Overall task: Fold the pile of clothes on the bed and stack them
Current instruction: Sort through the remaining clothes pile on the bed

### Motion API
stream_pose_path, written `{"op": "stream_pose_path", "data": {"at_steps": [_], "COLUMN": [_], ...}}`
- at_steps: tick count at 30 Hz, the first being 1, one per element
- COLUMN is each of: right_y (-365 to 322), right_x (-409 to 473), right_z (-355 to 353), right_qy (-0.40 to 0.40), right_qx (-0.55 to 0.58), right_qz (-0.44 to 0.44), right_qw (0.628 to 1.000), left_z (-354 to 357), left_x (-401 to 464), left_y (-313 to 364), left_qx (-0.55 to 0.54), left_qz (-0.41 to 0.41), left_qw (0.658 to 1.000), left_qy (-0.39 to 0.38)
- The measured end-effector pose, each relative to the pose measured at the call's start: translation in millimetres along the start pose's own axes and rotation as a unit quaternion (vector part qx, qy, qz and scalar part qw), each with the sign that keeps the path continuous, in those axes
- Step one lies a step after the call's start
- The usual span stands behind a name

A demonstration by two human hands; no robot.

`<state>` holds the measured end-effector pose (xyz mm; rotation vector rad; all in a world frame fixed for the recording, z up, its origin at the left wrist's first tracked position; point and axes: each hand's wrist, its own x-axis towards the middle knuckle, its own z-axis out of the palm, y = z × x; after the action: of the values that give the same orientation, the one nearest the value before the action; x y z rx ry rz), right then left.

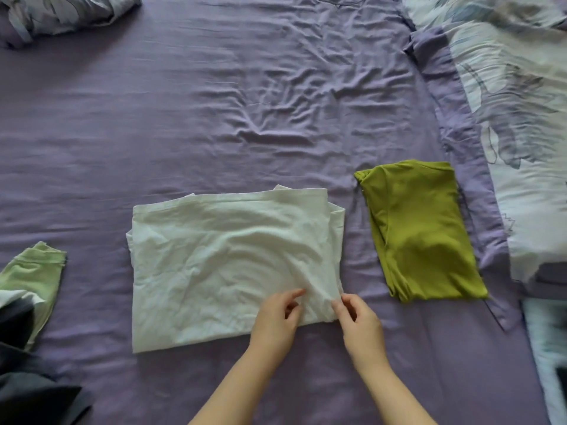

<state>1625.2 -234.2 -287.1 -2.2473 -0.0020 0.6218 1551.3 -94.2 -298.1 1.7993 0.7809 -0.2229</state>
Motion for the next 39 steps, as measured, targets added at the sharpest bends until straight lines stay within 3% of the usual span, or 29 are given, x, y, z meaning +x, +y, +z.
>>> {"op": "stream_pose_path", "data": {"at_steps": [9,13,16,18,20,23,27,30,34,36,39], "right_y": [-6.4,-17.1,-28.7,-43.9,-56.3,-61.9,-74.6,-110.5,-165.3,-189.5,-217.1], "right_x": [14.7,14.0,4.1,-2.8,-3.9,7.1,10.3,-3.7,-21.6,-25.5,-26.3], "right_z": [-12.4,-12.7,-5.6,10.9,30.9,49.9,57.5,90.1,152.0,182.5,219.4], "right_qy": [-0.017,0.026,0.093,0.043,-0.035,-0.091,-0.035,-0.113,-0.266,-0.294,-0.28], "right_qx": [-0.061,-0.086,-0.205,-0.179,-0.161,-0.268,-0.365,-0.234,-0.17,-0.163,-0.18], "right_qz": [0.014,0.056,-0.068,-0.135,-0.16,-0.13,-0.116,-0.182,-0.236,-0.237,-0.216], "right_qw": [0.998,0.994,0.972,0.974,0.973,0.95,0.923,0.948,0.919,0.911,0.918], "left_z": [-22.3,-52.9,-88.8,-109.1,-124.1,-142.6,-160.5,-164.8,-166.3,-167.8,-167.0], "left_x": [-6.2,-19.6,-35.6,-47.6,-57.1,-59.9,-52.3,-55.7,-73.9,-82.4,-95.2], "left_y": [-8.2,-21.2,-39.4,-50.9,-58.2,-68.2,-78.0,-80.2,-84.0,-86.9,-89.5], "left_qx": [-0.007,-0.018,0.032,0.109,0.112,0.051,-0.07,-0.217,-0.391,-0.443,-0.464], "left_qz": [-0.068,-0.133,-0.19,-0.226,-0.254,-0.281,-0.266,-0.253,-0.215,-0.206,-0.194], "left_qw": [0.997,0.978,0.948,0.916,0.898,0.897,0.916,0.908,0.861,0.836,0.83], "left_qy": [0.045,0.159,0.255,0.314,0.341,0.337,0.292,0.253,0.242,0.249,0.241]}}
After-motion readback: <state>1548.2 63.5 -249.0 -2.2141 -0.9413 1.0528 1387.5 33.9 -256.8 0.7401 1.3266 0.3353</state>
